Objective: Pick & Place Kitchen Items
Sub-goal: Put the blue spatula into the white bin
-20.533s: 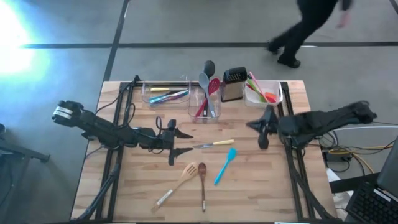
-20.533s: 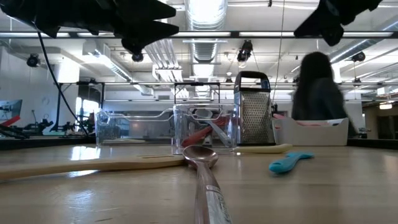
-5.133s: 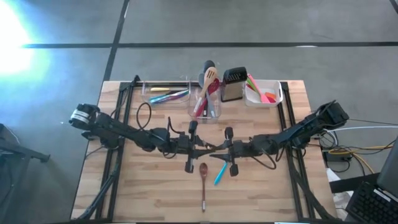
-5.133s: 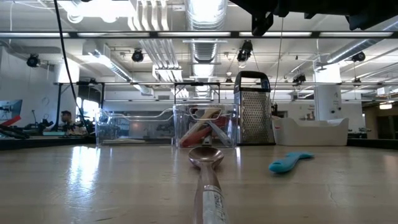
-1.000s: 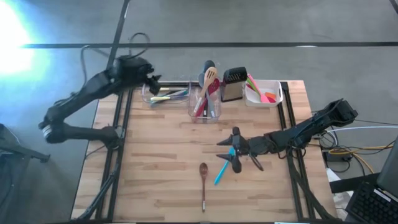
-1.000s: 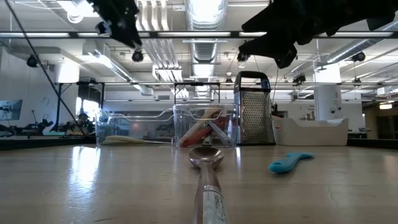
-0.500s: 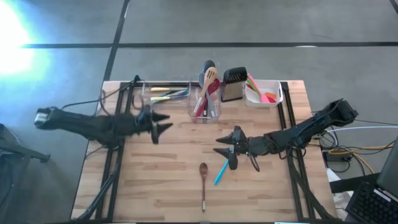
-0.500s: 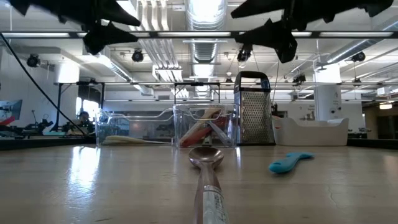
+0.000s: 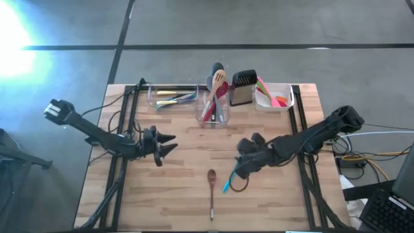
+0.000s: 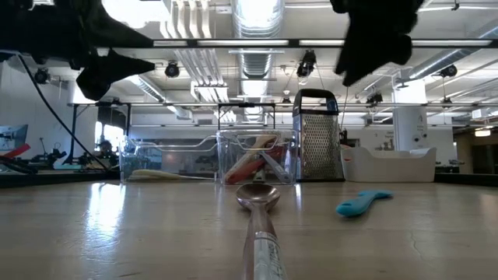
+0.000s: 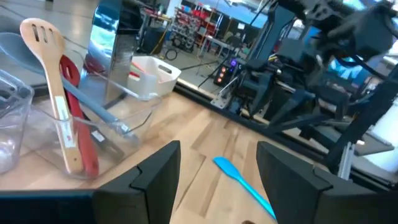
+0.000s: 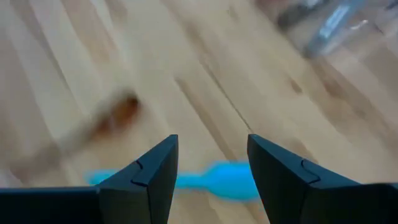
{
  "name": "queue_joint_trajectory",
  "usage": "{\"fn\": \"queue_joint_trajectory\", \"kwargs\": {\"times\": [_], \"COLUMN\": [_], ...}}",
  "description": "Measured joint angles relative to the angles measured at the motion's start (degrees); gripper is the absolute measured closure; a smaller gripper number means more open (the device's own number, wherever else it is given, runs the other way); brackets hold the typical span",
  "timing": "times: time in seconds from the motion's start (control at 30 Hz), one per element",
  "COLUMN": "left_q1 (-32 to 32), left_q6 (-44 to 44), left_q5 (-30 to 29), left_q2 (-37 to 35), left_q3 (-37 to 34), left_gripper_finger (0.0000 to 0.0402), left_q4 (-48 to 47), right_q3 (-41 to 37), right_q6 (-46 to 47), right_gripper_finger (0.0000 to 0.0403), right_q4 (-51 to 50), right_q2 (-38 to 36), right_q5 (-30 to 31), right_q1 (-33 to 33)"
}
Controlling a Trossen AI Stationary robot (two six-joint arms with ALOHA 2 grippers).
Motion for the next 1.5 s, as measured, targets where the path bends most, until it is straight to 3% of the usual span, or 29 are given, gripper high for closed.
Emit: {"fn": "queue_joint_trajectory", "kwargs": {"times": [0.17, 0.3, 0.5, 0.77, 0.97, 1.3, 1.5], "left_q1": [0.01, 0.01, -0.02, 0.01, -0.01, 0.05, 0.05], "left_q6": [2.05, 3.14, 1.99, 0.85, 1.71, 2.39, 2.13], "left_q5": [1.02, 5.78, 6.54, 6.88, 11.47, 7.13, 6.81], "left_q2": [1.27, 1.65, 3.54, 6.53, 6.7, 6.63, 6.71], "left_q3": [1.52, 2.04, 2.11, 2.11, 2.09, 2.09, 2.09], "left_gripper_finger": [0.0186, 0.0186, 0.0186, 0.0186, 0.0186, 0.0186, 0.0186], "left_q4": [0.02, 0.02, -0.16, -0.26, -0.18, -0.14, 0.15], "right_q3": [4.01, 4.12, 1.35, -3.46, -6.93, -8.5, -8.73], "right_q6": [-9.29, -13.82, -20.07, -30.49, -37.98, -50.94, -54.88], "right_gripper_finger": [0.0218, 0.022, 0.0215, 0.0197, 0.0181, 0.0133, 0.0108], "right_q4": [-13.66, -14.55, -14.28, -6.16, 0.54, 1.27, 3.78], "right_q2": [4.86, 6.48, 6.33, 6.78, 7.04, 7.87, 13.13], "right_q5": [-5.38, -9.23, -12.61, -16.8, -22.21, -23.15, -25.7], "right_q1": [0.89, 0.96, 0.24, -3.59, -7.4, -12.83, -14.06]}}
